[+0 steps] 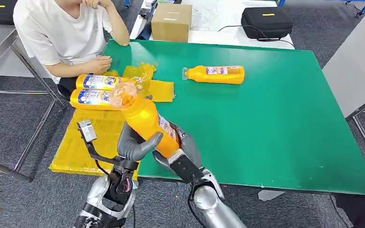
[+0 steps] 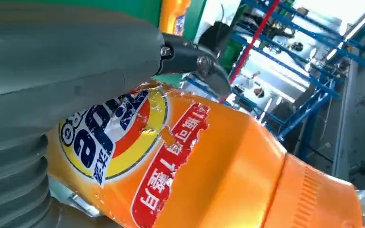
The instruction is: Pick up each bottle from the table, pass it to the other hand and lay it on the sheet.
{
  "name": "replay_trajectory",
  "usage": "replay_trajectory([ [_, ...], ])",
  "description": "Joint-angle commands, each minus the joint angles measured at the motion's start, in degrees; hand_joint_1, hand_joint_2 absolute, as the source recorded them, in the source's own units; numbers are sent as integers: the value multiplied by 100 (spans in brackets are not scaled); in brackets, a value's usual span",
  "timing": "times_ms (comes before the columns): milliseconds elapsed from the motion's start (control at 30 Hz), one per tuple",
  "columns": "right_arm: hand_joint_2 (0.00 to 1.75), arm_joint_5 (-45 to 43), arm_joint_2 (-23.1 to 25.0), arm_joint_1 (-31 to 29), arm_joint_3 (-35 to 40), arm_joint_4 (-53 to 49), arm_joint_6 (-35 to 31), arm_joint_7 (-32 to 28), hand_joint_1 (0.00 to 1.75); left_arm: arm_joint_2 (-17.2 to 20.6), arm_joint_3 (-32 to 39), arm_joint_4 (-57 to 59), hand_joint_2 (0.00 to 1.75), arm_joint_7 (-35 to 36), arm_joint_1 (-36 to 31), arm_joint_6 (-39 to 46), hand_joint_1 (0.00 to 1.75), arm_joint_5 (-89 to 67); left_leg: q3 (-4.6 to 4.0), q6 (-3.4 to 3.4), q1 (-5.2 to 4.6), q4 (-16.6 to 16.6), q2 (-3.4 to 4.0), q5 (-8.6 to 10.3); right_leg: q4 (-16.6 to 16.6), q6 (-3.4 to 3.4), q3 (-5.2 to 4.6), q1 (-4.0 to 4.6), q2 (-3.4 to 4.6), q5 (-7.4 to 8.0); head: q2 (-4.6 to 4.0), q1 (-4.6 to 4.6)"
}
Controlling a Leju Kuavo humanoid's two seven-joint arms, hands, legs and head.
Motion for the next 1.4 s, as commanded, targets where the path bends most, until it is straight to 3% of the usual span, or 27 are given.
replay_trajectory([
  [33,175,-89,-146,-316,196,410,394,5,175,221,-385,576,175,366,-410,-921,175,291,40,-8,4,-3,-4,-13,-2,-12,40,5,-5,-15,0,0],
  [133,175,-102,-145,-347,140,355,411,4,171,247,-439,593,175,347,-424,-1053,175,314,41,-9,5,1,-13,-16,2,-12,46,6,-13,-21,0,0],
  [167,175,-115,-136,-347,114,339,414,15,140,254,-437,580,175,343,-423,-1086,175,335,15,-4,2,-3,-7,-3,-3,-6,16,2,-7,-5,0,0],
  [200,175,-152,-106,-337,64,322,439,66,24,264,-431,552,175,326,-418,-1128,175,332,33,-8,3,0,-6,-12,-1,-10,34,4,-7,-14,0,2],
  [233,175,-184,-81,-319,29,292,480,118,0,263,-409,522,175,321,-399,-1136,175,316,19,-5,2,-1,-6,-6,-1,-7,19,2,-6,-8,0,2],
  [267,0,-214,-49,-288,10,246,528,161,0,272,-385,474,175,271,-375,-1124,175,208,31,-7,2,-1,-8,-11,1,-10,32,2,-7,-13,0,2],
  [433,0,-176,-1,-69,-55,-47,277,189,0,274,-243,372,175,-197,-440,-394,175,-717,21,-8,2,0,-4,-9,2,-10,21,2,-4,-11,0,0],
  [633,0,-176,-14,-68,-59,-62,278,189,0,283,-226,378,175,-199,-443,-399,175,-708,25,-9,3,2,-6,-11,4,-11,25,3,-6,-14,0,2],
  [700,0,-56,-17,56,-110,-253,-98,50,0,267,-188,364,175,-548,-516,291,175,-1482,9,-4,1,-3,-4,-2,-2,-5,9,0,-4,-4,0,0],
  [800,0,-238,-42,369,-213,-756,-326,-232,0,335,64,436,175,-526,-749,590,175,-1695,7,-6,4,0,-13,-2,0,-7,10,3,-13,-7,0,0],
  [967,0,-426,39,351,-552,-882,-1023,-665,0,496,269,521,175,-1049,-1137,1488,175,-2856,13,-7,5,0,-9,-4,1,-9,16,5,-8,-7,0,2],
  [1000,0,-450,67,384,-627,-1011,-1246,-884,0,525,353,536,175,-1049,-1211,1609,175,-3041,10,-6,1,-1,-6,-2,3,-8,10,1,-6,-5,0,2],
  [1067,0,-880,-486,373,165,-2470,-2887,-1054,0,466,415,748,175,-1203,-1547,1713,175,-3468,6,-7,2,2,-6,-2,6,-8,6,2,-7,-6,0,2],
  [1233,0,-600,-123,757,-625,-3511,-2887,-1054,0,402,561,872,175,-1286,-1874,2393,175,-4218,6,-7,4,11,-26,-4,10,-8,15,4,-25,-15,0,0],
  [1400,0,-966,-171,716,-267,-3493,-2887,-1054,0,603,331,1086,175,-1306,-1885,3299,175,-6057,10,-7,-1,-1,-12,1,3,-6,12,0,-12,-5,0,2],
])
